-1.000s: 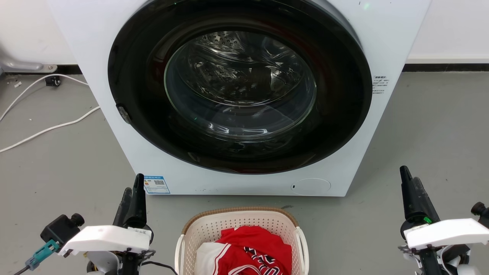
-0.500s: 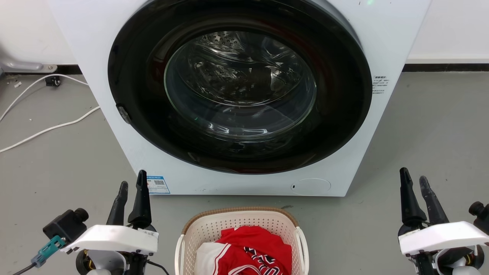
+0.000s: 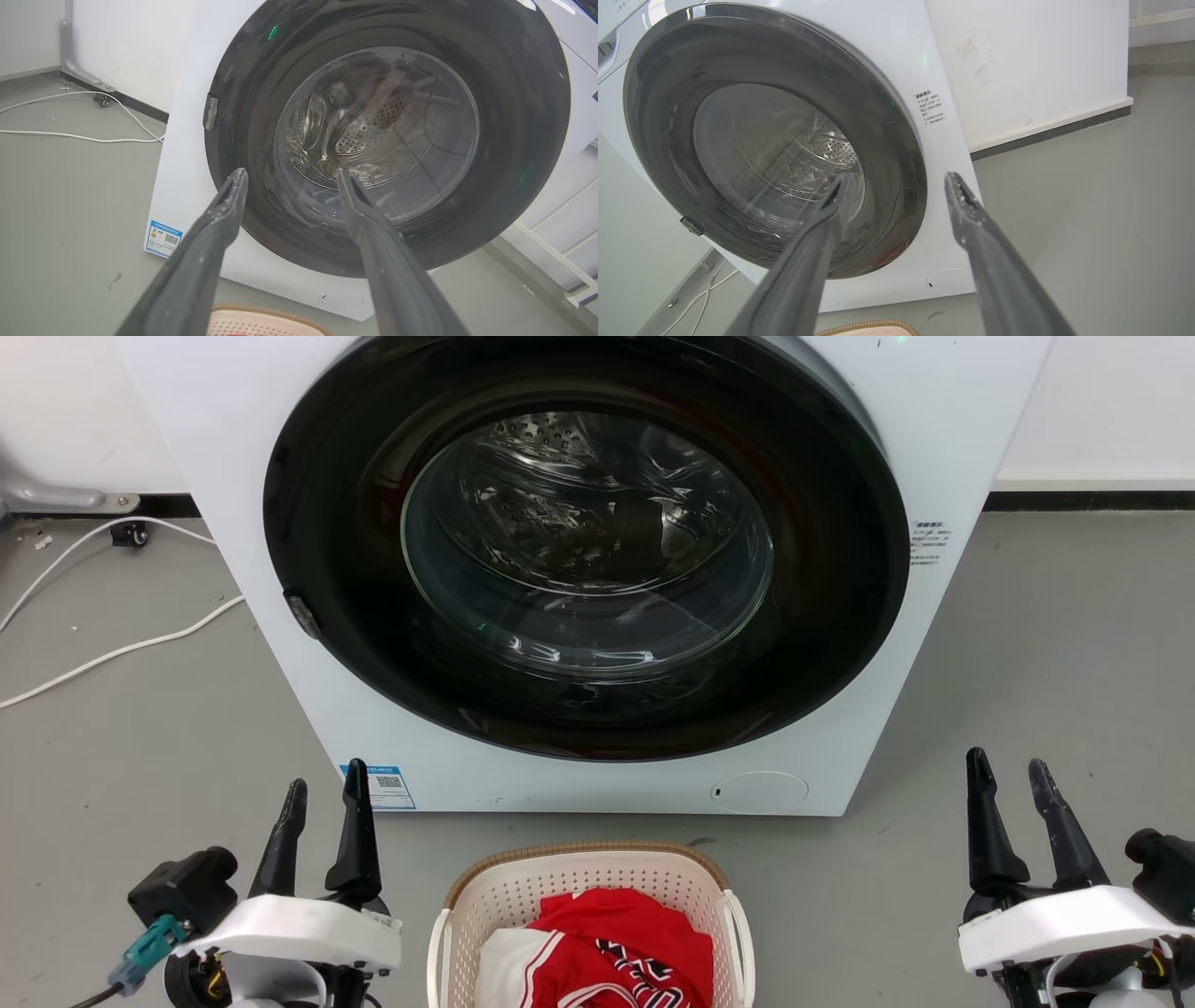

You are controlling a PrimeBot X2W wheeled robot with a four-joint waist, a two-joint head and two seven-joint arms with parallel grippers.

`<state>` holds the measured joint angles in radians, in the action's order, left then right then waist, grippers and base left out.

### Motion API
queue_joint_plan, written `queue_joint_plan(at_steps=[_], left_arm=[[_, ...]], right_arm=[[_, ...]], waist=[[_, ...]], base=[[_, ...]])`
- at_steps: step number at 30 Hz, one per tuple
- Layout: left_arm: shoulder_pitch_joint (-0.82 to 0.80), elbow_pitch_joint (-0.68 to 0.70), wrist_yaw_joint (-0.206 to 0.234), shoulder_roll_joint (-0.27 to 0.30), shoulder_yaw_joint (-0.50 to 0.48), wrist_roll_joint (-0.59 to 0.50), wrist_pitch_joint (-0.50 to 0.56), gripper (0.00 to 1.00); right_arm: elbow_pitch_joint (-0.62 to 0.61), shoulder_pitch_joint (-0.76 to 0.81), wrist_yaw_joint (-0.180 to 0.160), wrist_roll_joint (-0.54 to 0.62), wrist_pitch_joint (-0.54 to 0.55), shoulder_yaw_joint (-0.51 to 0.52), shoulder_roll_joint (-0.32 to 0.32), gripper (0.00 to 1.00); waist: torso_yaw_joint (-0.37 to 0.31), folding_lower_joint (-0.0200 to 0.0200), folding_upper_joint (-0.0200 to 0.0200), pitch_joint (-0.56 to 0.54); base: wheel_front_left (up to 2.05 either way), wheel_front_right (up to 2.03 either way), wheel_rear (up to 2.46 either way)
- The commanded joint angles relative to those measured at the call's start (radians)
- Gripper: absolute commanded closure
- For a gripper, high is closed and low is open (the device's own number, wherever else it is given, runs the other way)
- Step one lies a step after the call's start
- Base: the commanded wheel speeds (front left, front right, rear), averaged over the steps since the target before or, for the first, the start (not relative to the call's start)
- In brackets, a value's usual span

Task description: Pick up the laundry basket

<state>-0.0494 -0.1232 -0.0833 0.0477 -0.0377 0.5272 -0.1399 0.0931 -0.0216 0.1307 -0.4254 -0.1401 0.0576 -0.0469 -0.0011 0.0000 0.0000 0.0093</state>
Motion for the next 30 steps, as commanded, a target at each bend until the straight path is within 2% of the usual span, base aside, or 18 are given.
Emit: queue_joint_plan(at_steps=[1, 30], left_arm=[[-0.001, 0.008, 0.005, 0.003, 0.003, -0.035, -0.010, 0.00], [0.025, 0.012, 0.040, 0.005, 0.011, -0.328, -0.080, 0.00]], right_arm=[[-0.018, -0.002, 0.000, 0.036, -0.011, -0.002, -0.004, 0.00], [-0.039, 0.033, 0.000, 0.348, -0.080, -0.016, -0.005, 0.00]], waist=[[0.000, 0.0000, 0.0000, 0.000], [0.003, 0.0000, 0.0000, 0.002]], base=[[0.00, 0.00, 0.00], [0.00, 0.00, 0.00]])
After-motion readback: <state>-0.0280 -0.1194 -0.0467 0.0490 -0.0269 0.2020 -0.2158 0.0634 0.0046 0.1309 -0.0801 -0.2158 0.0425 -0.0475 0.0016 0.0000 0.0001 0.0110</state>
